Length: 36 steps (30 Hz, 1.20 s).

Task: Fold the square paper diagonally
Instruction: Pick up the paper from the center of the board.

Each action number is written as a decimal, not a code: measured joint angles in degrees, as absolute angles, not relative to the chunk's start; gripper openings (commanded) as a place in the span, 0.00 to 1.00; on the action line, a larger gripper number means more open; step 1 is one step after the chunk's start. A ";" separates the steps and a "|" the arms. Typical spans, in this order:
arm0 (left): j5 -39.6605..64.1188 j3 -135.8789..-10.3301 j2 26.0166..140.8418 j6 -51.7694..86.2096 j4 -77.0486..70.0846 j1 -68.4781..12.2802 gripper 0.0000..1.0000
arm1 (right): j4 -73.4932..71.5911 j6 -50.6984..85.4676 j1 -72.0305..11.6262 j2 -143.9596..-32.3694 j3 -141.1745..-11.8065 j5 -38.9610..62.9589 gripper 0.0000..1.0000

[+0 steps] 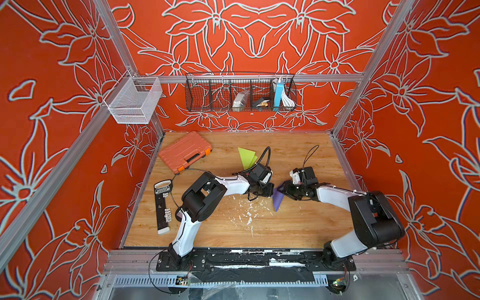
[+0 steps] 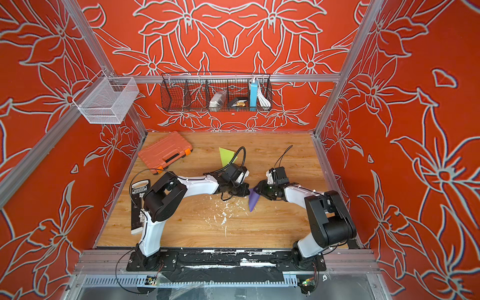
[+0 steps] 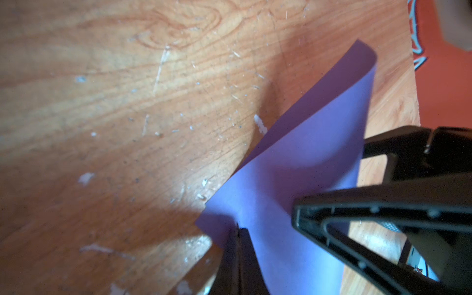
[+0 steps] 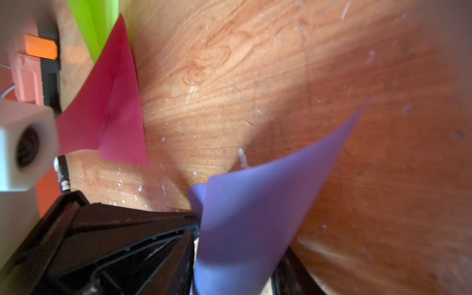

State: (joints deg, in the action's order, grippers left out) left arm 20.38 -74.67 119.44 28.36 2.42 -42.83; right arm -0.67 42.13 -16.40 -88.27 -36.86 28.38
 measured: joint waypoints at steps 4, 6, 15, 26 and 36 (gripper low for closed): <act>20.51 -74.67 119.44 28.36 2.42 -42.83 0.00 | -3.60 44.10 -16.40 -88.53 -35.68 29.04 0.42; 20.53 -74.67 119.44 28.36 2.42 -42.83 0.00 | -4.40 44.77 -16.40 -88.55 -35.29 29.19 0.40; 22.74 -72.49 118.26 28.95 1.17 -42.02 0.21 | -4.29 44.62 -16.38 -88.42 -35.05 29.45 0.35; 27.70 -69.28 104.51 30.55 5.26 -34.74 0.33 | -1.69 36.73 -14.46 -87.88 -38.46 36.05 0.22; 31.29 -75.70 97.73 29.61 15.49 -32.32 0.40 | 1.15 28.97 -13.37 -84.73 -48.21 44.71 0.22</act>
